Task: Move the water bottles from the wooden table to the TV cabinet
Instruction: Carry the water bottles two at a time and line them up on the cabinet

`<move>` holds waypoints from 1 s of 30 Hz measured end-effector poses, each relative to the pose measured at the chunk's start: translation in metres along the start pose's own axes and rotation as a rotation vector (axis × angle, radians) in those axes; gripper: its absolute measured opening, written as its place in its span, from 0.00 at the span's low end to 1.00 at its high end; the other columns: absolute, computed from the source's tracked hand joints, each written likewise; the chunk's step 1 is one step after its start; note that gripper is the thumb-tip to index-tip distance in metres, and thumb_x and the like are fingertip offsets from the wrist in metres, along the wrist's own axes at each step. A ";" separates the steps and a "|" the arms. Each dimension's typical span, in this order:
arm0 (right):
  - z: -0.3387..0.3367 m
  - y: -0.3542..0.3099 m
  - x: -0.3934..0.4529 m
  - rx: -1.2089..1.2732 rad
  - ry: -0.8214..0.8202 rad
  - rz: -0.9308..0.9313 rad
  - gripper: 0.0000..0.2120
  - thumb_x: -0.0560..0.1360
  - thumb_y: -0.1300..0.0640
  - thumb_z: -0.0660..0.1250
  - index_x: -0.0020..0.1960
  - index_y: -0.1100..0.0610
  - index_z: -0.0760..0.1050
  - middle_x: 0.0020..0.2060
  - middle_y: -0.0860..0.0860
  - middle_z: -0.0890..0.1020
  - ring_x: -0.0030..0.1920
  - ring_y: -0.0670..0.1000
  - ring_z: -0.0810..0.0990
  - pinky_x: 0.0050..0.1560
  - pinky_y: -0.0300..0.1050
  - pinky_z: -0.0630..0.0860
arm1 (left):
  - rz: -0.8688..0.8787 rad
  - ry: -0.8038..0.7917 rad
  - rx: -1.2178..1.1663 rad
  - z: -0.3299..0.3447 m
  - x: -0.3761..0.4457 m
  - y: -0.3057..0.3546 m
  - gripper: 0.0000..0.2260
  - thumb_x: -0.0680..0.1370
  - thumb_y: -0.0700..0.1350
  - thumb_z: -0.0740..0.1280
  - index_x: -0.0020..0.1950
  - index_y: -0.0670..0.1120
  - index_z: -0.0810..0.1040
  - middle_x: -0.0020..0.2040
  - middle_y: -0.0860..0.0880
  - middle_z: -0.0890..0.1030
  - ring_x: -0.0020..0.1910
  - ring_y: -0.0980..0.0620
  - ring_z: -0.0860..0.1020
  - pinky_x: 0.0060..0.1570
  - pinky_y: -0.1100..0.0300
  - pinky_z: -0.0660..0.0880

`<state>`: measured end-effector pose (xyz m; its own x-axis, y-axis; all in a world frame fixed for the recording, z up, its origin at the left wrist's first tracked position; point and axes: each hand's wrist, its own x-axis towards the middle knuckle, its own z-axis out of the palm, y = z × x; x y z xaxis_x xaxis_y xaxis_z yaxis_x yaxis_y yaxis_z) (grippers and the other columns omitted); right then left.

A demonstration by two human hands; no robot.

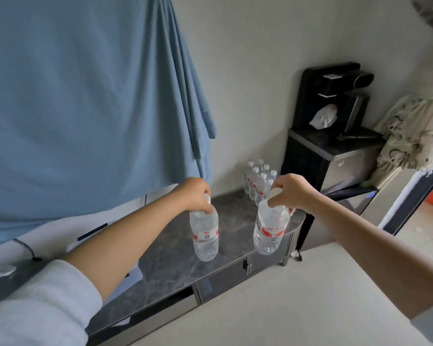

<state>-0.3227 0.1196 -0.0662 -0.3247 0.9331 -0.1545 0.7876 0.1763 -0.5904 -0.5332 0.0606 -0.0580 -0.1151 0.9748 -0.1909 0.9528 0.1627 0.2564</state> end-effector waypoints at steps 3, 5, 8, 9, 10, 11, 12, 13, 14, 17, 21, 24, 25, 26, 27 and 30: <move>-0.035 0.019 0.048 0.066 0.062 0.026 0.06 0.67 0.63 0.71 0.44 0.63 0.78 0.34 0.53 0.76 0.24 0.49 0.73 0.23 0.38 0.70 | 0.006 0.047 -0.024 -0.004 0.053 0.028 0.10 0.72 0.44 0.69 0.51 0.43 0.79 0.48 0.46 0.77 0.49 0.47 0.75 0.38 0.61 0.68; -0.058 0.036 0.079 0.117 0.115 0.062 0.11 0.67 0.64 0.71 0.48 0.67 0.79 0.32 0.54 0.75 0.23 0.49 0.71 0.24 0.38 0.69 | 0.018 0.082 -0.005 -0.006 0.090 0.046 0.05 0.73 0.43 0.67 0.47 0.46 0.75 0.48 0.46 0.75 0.47 0.47 0.72 0.42 0.61 0.66; -0.090 0.061 0.123 0.146 0.166 0.107 0.06 0.67 0.64 0.71 0.44 0.64 0.78 0.27 0.51 0.72 0.23 0.49 0.69 0.21 0.35 0.67 | 0.042 0.109 -0.020 -0.011 0.145 0.071 0.06 0.74 0.43 0.66 0.49 0.44 0.73 0.50 0.45 0.73 0.47 0.46 0.71 0.44 0.58 0.66; -0.097 0.068 0.135 0.142 0.172 0.119 0.05 0.67 0.64 0.71 0.42 0.62 0.78 0.27 0.51 0.72 0.23 0.49 0.69 0.21 0.35 0.67 | 0.060 0.114 -0.031 -0.014 0.160 0.077 0.09 0.74 0.44 0.67 0.52 0.42 0.74 0.54 0.44 0.75 0.49 0.45 0.72 0.45 0.58 0.67; -0.106 0.075 0.151 0.134 0.172 0.135 0.05 0.67 0.64 0.71 0.42 0.61 0.77 0.27 0.51 0.72 0.24 0.50 0.70 0.23 0.36 0.67 | 0.077 0.117 -0.039 -0.017 0.177 0.085 0.12 0.75 0.44 0.67 0.56 0.40 0.74 0.57 0.43 0.75 0.52 0.44 0.73 0.47 0.57 0.68; -0.114 0.082 0.168 0.126 0.168 0.150 0.05 0.67 0.63 0.71 0.42 0.61 0.76 0.27 0.51 0.72 0.24 0.50 0.70 0.24 0.37 0.67 | 0.095 0.114 -0.050 -0.021 0.197 0.093 0.14 0.75 0.44 0.67 0.57 0.39 0.74 0.59 0.42 0.75 0.55 0.44 0.74 0.49 0.57 0.69; -0.120 0.087 0.183 0.116 0.161 0.161 0.05 0.67 0.63 0.71 0.42 0.61 0.76 0.27 0.51 0.72 0.24 0.50 0.70 0.25 0.38 0.67 | 0.107 0.107 -0.051 -0.025 0.213 0.100 0.14 0.74 0.44 0.68 0.57 0.39 0.74 0.59 0.42 0.75 0.56 0.43 0.74 0.50 0.56 0.70; -0.128 0.093 0.201 0.103 0.152 0.166 0.06 0.67 0.63 0.70 0.43 0.62 0.77 0.27 0.52 0.72 0.24 0.50 0.69 0.25 0.38 0.66 | 0.121 0.100 -0.050 -0.028 0.235 0.106 0.11 0.74 0.43 0.68 0.53 0.40 0.75 0.57 0.42 0.76 0.55 0.43 0.74 0.49 0.56 0.71; -0.134 0.098 0.218 0.091 0.144 0.168 0.06 0.67 0.63 0.70 0.44 0.62 0.77 0.27 0.52 0.72 0.24 0.50 0.69 0.25 0.37 0.65 | 0.139 0.101 -0.043 -0.032 0.255 0.113 0.05 0.74 0.43 0.68 0.47 0.43 0.75 0.52 0.42 0.75 0.50 0.43 0.74 0.46 0.57 0.70; -0.154 0.112 0.269 0.056 0.110 0.181 0.04 0.69 0.63 0.70 0.41 0.61 0.75 0.27 0.51 0.71 0.23 0.49 0.68 0.22 0.35 0.62 | 0.182 0.091 -0.064 -0.042 0.318 0.133 0.04 0.73 0.42 0.68 0.42 0.45 0.73 0.45 0.45 0.70 0.43 0.49 0.67 0.35 0.61 0.64; -0.174 0.137 0.334 0.002 0.065 0.161 0.07 0.68 0.63 0.69 0.38 0.57 0.72 0.29 0.50 0.73 0.22 0.47 0.71 0.20 0.33 0.65 | 0.214 0.087 -0.115 -0.050 0.399 0.160 0.13 0.73 0.43 0.68 0.55 0.38 0.76 0.52 0.44 0.76 0.48 0.46 0.72 0.36 0.62 0.66; -0.178 0.159 0.375 0.009 0.051 0.164 0.10 0.68 0.65 0.69 0.35 0.55 0.70 0.32 0.49 0.73 0.21 0.46 0.74 0.24 0.36 0.71 | 0.220 0.104 -0.160 -0.042 0.448 0.177 0.13 0.74 0.42 0.68 0.56 0.37 0.76 0.58 0.42 0.77 0.57 0.44 0.74 0.48 0.59 0.70; -0.177 0.164 0.386 0.006 0.042 0.163 0.10 0.67 0.65 0.69 0.35 0.55 0.70 0.33 0.49 0.73 0.21 0.46 0.76 0.24 0.36 0.71 | 0.216 0.104 -0.175 -0.037 0.463 0.181 0.13 0.74 0.41 0.68 0.56 0.37 0.76 0.59 0.42 0.77 0.58 0.44 0.74 0.50 0.58 0.70; -0.175 0.170 0.398 -0.003 0.027 0.160 0.08 0.67 0.64 0.69 0.37 0.56 0.71 0.35 0.49 0.73 0.24 0.47 0.77 0.26 0.36 0.72 | 0.213 0.109 -0.189 -0.032 0.476 0.184 0.13 0.74 0.41 0.68 0.55 0.37 0.75 0.59 0.41 0.77 0.58 0.44 0.74 0.51 0.58 0.70; -0.174 0.177 0.413 -0.018 0.009 0.157 0.07 0.67 0.64 0.69 0.39 0.57 0.72 0.37 0.50 0.74 0.29 0.50 0.79 0.28 0.39 0.74 | 0.202 0.109 -0.208 -0.024 0.495 0.187 0.13 0.74 0.41 0.68 0.55 0.37 0.75 0.58 0.41 0.76 0.58 0.44 0.74 0.52 0.58 0.70; -0.164 0.197 0.455 -0.049 -0.056 0.172 0.07 0.67 0.63 0.69 0.43 0.59 0.73 0.41 0.52 0.75 0.41 0.54 0.78 0.33 0.40 0.73 | 0.146 0.102 -0.246 -0.001 0.539 0.200 0.14 0.74 0.42 0.68 0.56 0.37 0.75 0.59 0.41 0.75 0.58 0.45 0.74 0.54 0.59 0.69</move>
<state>-0.2293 0.6303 -0.1224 -0.2111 0.9320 -0.2946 0.8579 0.0322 -0.5128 -0.4052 0.6186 -0.1083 -0.0215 0.9989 -0.0426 0.8659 0.0399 0.4987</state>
